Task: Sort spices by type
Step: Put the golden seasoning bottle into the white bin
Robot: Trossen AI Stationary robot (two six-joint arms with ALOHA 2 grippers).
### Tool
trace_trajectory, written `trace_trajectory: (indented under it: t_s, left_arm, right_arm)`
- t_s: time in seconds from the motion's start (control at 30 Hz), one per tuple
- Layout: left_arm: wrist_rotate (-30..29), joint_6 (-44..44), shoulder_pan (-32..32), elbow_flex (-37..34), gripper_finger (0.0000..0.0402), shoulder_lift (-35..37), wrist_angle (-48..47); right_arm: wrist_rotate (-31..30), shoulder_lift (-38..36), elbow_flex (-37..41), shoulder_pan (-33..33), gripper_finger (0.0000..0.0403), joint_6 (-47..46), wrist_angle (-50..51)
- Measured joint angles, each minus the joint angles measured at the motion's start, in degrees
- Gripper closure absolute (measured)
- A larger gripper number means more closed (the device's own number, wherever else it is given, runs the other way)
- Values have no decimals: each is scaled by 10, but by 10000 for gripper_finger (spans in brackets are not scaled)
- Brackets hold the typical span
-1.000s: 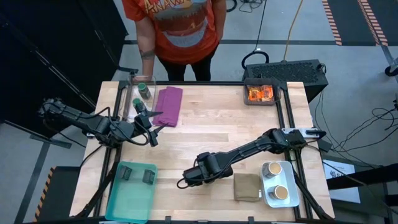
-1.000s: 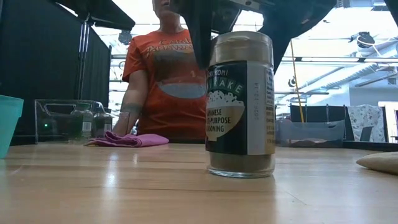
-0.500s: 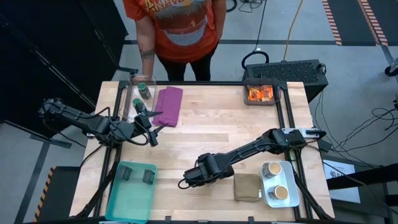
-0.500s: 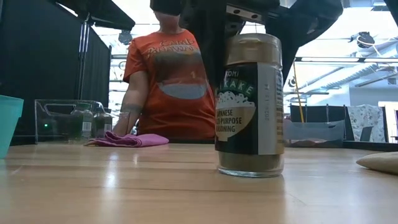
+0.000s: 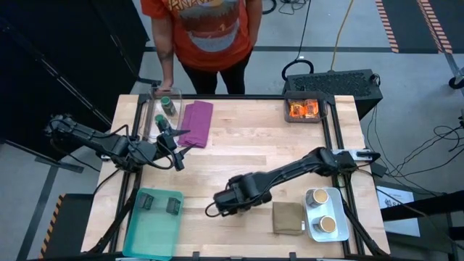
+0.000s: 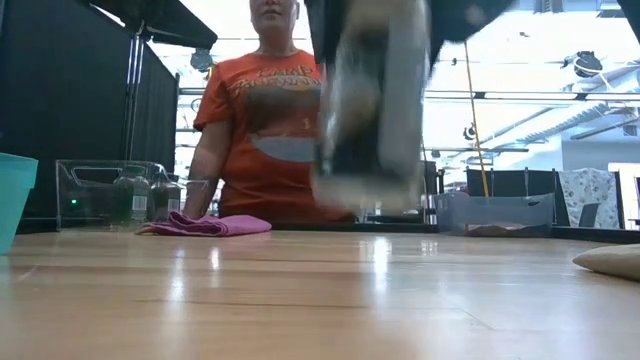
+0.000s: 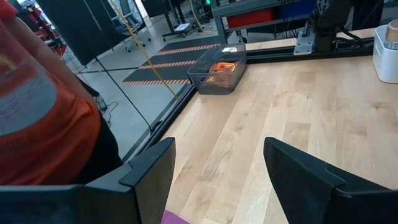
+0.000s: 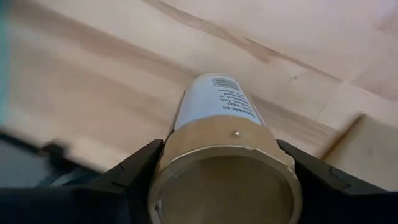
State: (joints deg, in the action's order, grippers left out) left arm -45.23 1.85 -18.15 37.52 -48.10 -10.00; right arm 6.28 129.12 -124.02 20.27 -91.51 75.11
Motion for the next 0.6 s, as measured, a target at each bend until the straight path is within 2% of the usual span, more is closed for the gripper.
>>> trace_trajectory:
  t_s: [0.13, 0.23, 0.3, 0.37, 0.6]
  left_arm:
    - [0, 0, 0, 0, 151, 0, 0]
    - [0, 0, 0, 0, 151, 0, 0]
    - [0, 0, 0, 0, 151, 0, 0]
    - [0, 0, 0, 0, 151, 0, 0]
    - [0, -15, 0, 0, 151, -1, -8]
  right_arm:
    - [10, -28, -42, -7, 157, 34, 40]
    - [16, -46, -65, -8, 157, 52, 109]
    - [25, -63, -71, -8, 157, 52, 151]
    - [33, -92, -63, -3, 157, 55, 151]
    - [-4, -172, -62, 22, 157, -41, 148]
